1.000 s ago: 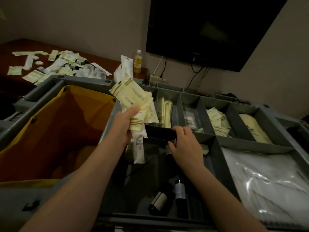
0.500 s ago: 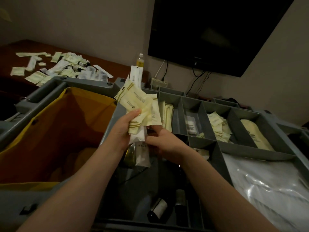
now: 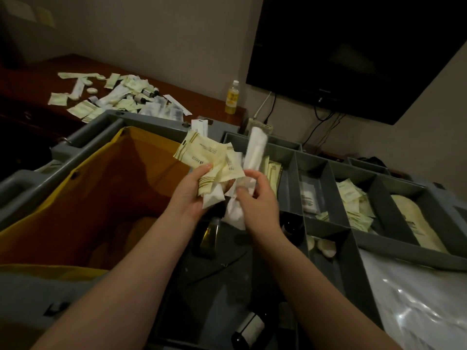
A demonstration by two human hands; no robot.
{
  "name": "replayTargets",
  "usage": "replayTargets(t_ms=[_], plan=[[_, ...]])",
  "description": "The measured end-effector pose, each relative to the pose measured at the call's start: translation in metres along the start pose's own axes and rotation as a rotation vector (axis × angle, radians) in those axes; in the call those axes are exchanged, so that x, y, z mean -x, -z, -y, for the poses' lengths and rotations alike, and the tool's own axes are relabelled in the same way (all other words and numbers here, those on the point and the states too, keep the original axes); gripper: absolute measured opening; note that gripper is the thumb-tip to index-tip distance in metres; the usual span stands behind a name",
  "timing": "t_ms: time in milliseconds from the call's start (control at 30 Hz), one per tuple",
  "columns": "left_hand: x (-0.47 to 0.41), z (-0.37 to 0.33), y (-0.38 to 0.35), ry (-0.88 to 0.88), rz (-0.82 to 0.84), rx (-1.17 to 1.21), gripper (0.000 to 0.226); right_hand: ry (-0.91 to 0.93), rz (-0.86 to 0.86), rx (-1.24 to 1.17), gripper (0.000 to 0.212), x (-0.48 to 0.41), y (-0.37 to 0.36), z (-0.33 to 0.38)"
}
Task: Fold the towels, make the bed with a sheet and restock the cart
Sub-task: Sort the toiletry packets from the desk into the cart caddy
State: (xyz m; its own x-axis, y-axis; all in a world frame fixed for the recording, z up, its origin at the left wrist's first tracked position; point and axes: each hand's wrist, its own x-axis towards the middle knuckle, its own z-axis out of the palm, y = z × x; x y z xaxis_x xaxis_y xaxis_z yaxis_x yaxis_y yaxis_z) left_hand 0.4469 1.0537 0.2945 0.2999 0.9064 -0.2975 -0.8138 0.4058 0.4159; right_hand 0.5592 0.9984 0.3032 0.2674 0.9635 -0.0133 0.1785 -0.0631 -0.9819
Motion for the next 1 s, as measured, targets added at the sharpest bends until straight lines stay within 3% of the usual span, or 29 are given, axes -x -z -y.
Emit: replayTargets(t_ms=[67,267,400,467,567,633,733,800,900,1000], plan=[[-0.002,-0.003,0.001,-0.003,-0.011,0.038,0.045,0.022,-0.028,0.054,0.028,-0.014,0.006,0.0],[-0.007,-0.01,0.004,-0.067,-0.053,0.092,0.046,-0.006,-0.002,0.538,0.029,-0.081,0.016,-0.012],[-0.006,-0.012,0.004,-0.1,-0.048,0.118,0.043,0.183,-0.025,1.038,0.035,-0.097,0.007,-0.019],[-0.006,-0.012,0.005,-0.098,-0.043,0.114,0.042,0.263,0.05,1.351,0.035,-0.098,0.005,-0.022],[-0.006,-0.012,0.004,-0.079,-0.027,0.097,0.043,0.062,0.261,1.519,0.027,-0.095,0.003,-0.02],[-0.004,-0.011,0.002,-0.098,-0.024,0.055,0.038,0.045,0.227,1.403,0.028,-0.091,0.004,-0.017],[0.0,-0.006,-0.005,-0.144,-0.078,-0.053,0.034,0.238,-0.016,1.067,0.029,-0.072,0.01,-0.004],[0.002,-0.002,-0.011,-0.147,-0.093,-0.094,0.034,0.191,0.068,0.638,0.027,-0.049,0.014,0.007],[0.01,0.01,-0.019,-0.091,-0.078,-0.101,0.024,-0.104,0.315,-0.011,0.026,-0.008,0.011,0.014],[0.017,0.03,-0.022,-0.046,-0.034,-0.14,0.029,-0.128,0.223,-0.057,0.028,0.01,0.016,0.0]])
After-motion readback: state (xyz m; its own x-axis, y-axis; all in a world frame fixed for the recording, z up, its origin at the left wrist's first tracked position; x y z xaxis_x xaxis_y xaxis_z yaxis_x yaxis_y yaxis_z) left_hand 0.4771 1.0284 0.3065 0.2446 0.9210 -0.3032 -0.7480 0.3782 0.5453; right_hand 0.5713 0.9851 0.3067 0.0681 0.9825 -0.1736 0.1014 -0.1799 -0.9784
